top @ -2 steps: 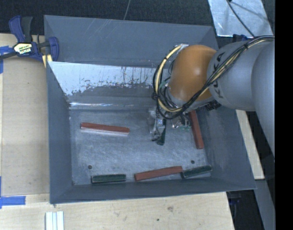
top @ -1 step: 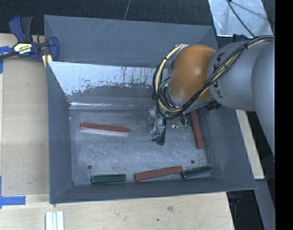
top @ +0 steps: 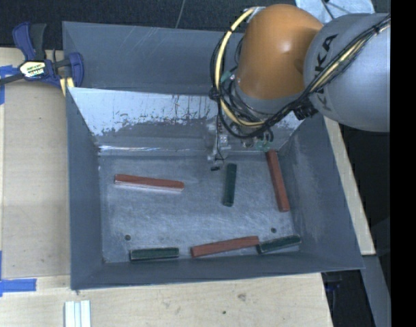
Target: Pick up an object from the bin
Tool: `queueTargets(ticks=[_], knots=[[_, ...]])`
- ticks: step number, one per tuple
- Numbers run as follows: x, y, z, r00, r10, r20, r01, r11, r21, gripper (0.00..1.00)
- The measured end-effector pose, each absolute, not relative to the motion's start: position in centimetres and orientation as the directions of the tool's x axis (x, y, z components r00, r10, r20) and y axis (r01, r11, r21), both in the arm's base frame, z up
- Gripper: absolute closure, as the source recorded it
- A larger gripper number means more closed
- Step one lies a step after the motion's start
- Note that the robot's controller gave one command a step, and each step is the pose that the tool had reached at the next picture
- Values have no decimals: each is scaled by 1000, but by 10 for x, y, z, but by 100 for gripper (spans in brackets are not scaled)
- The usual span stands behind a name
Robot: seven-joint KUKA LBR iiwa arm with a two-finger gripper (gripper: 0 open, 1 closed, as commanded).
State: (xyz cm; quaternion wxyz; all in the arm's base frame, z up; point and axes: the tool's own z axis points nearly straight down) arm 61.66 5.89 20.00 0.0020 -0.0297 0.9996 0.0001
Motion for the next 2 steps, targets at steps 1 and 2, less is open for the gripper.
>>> queueTargets(ticks=[1,2], knots=[[617,59,200,-998,-59,-4,-59,998,0,100],[581,82,165,-982,-190,-13,-190,982,-3,100]])
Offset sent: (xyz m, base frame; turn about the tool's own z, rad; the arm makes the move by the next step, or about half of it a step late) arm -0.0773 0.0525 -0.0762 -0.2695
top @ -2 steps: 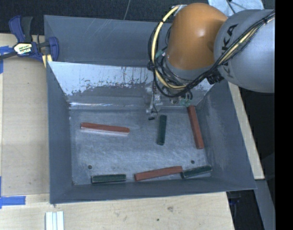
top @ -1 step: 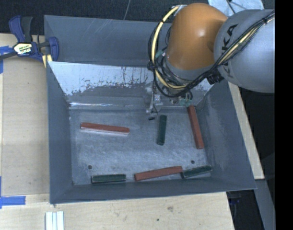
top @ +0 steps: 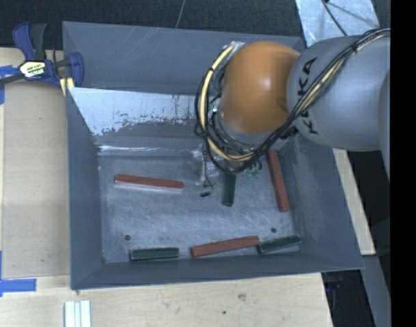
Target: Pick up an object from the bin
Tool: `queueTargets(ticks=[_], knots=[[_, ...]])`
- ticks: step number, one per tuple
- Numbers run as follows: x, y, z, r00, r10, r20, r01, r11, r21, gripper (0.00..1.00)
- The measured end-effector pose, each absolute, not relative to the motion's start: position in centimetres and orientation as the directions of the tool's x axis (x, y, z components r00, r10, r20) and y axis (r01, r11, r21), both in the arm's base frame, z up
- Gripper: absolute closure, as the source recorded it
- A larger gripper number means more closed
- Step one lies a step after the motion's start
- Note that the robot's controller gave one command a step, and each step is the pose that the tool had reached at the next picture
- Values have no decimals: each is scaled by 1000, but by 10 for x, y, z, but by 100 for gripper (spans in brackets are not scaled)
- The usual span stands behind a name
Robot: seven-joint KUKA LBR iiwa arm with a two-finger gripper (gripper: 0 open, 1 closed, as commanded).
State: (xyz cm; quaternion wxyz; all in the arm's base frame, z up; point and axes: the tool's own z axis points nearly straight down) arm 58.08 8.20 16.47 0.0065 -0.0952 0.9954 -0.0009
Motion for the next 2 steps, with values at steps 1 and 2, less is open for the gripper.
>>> queueTargets(ticks=[1,2], knots=[[599,10,95,-983,186,-5,186,983,1,0],[606,-9,81,-974,226,-3,226,974,-1,0]])
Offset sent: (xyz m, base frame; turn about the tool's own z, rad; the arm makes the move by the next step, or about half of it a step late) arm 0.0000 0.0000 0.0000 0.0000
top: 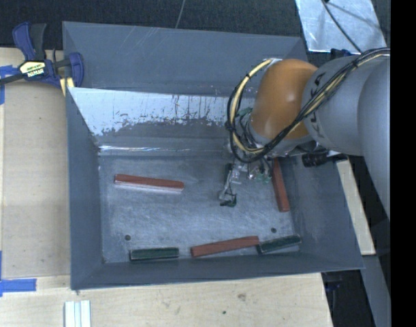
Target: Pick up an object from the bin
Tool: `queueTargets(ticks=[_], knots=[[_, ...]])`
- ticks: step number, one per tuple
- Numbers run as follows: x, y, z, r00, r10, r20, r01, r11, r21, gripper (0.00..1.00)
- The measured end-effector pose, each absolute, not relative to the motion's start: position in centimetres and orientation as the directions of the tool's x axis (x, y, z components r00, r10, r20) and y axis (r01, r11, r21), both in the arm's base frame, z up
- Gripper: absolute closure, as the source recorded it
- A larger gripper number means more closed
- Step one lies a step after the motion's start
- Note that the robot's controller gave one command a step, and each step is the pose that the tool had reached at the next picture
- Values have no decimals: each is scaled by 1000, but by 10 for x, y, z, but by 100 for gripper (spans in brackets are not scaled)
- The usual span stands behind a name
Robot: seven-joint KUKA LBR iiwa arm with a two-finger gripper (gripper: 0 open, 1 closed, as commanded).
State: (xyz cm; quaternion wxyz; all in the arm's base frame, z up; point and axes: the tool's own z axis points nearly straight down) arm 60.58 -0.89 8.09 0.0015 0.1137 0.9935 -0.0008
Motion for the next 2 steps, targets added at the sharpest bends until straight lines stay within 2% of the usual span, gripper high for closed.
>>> queueTargets(ticks=[1,2], knots=[[613,-30,74,-968,249,-6,249,968,1,0],[613,-38,72,-957,290,-8,290,957,2,100]])
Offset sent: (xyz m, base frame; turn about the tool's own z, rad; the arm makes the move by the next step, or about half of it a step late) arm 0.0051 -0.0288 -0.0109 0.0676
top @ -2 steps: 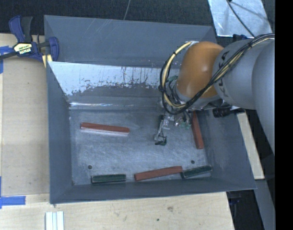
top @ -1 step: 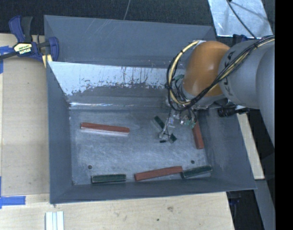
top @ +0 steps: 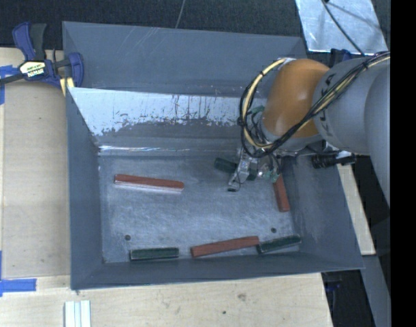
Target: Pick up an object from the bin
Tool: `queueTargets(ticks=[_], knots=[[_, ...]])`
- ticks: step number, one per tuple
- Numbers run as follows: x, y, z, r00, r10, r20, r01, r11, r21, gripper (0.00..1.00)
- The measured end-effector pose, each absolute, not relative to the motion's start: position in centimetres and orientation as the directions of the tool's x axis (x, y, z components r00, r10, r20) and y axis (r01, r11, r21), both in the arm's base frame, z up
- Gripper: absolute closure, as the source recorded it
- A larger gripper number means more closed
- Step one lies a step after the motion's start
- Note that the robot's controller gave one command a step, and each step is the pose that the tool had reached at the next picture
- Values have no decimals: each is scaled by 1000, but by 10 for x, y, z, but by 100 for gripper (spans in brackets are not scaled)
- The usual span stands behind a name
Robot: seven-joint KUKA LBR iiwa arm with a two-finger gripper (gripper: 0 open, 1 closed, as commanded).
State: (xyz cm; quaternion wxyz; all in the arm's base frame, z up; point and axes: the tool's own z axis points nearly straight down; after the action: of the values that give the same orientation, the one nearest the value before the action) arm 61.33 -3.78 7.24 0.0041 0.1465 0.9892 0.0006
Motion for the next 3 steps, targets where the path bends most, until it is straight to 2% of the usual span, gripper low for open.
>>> queueTargets(ticks=[1,2,3], knots=[[613,-38,72,-957,290,-8,290,957,2,100],[617,-37,184,-968,253,-4,253,968,1,100],[617,-37,184,-968,252,-4,252,968,1,100]])
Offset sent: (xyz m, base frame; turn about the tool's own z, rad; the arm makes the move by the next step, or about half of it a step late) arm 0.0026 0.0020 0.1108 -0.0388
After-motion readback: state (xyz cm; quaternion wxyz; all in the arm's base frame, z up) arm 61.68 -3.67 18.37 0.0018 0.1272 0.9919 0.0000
